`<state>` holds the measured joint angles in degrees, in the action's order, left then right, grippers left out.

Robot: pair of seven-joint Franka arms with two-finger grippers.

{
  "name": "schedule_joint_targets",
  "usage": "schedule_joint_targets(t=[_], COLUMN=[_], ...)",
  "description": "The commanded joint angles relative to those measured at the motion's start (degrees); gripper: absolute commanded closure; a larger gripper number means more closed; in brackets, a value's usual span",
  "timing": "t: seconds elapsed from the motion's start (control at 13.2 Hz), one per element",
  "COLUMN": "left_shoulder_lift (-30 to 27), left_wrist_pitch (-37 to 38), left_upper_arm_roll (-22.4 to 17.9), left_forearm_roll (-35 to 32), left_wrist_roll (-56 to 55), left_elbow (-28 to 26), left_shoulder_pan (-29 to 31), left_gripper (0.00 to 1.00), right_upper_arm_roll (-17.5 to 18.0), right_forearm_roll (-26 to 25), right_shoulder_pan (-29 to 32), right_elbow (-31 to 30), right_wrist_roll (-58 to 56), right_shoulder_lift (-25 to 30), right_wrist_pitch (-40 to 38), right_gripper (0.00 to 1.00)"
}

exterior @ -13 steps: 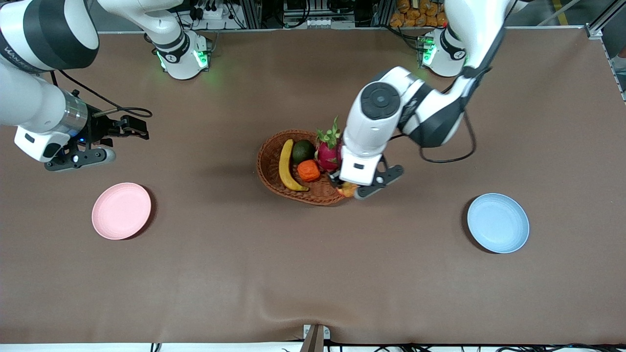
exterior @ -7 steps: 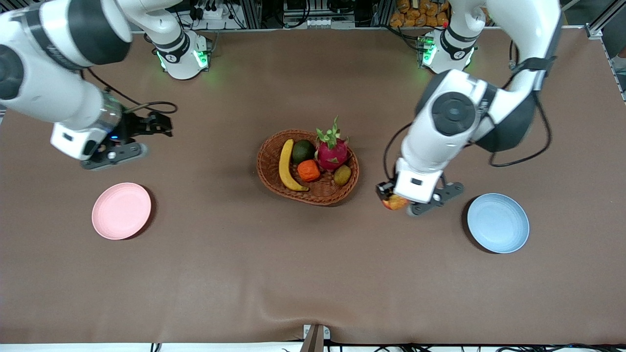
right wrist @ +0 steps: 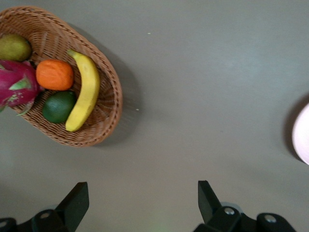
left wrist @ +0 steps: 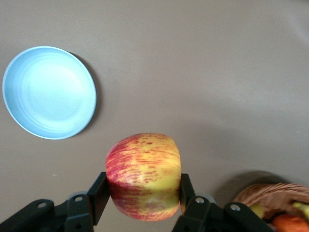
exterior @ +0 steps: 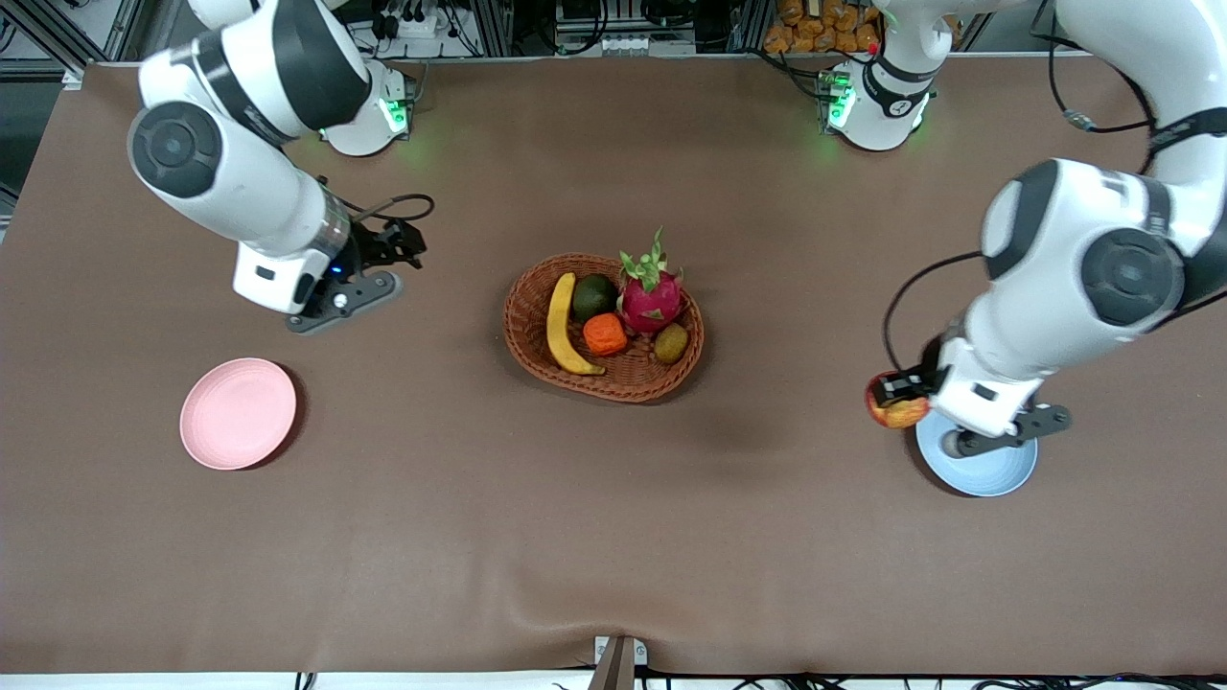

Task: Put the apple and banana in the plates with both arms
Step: 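Carry the apple to the blue plate while the right gripper reaches the basket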

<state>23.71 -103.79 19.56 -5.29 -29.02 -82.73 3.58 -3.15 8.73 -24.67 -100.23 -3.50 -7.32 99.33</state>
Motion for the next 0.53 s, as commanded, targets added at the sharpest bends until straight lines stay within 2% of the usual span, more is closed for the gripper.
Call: schedule_joint_targets(t=[0.0,0.23,0.38,0.45], left_shoulder_lift=[1.2,5.5,8.5,10.1], left_wrist_pitch=[0.6,-2.4,-3.8,-5.5], left_upper_arm_roll=[0.0,-0.2,-0.3,-0.3], left_forearm_roll=[0.0,-0.7,-7.0,-7.5], left_wrist_roll=[3.2,4.1,8.0,10.3], left_elbow=[-2.2,-3.8,-3.7,-3.7], left_shoulder_pan=[2.1,5.3,8.7,10.3], left_gripper=[1.0,1.0,1.0,1.0], right_upper_arm_roll=[-0.6,-0.6,-0.6,-0.6], right_forearm_roll=[2.3,2.3,2.3,2.3], right_shoulder_pan=[-2.3,-6.1,-8.6,-9.9], right_elbow=[0.1,0.1,0.1,0.1], right_wrist_roll=[0.2,2.7,6.5,8.1], right_shoulder_lift=[-3.0,-6.3,-7.8,-8.5], right_wrist_pitch=[3.2,7.1,8.8,9.8], right_gripper=[0.0,0.0,0.0,0.0])
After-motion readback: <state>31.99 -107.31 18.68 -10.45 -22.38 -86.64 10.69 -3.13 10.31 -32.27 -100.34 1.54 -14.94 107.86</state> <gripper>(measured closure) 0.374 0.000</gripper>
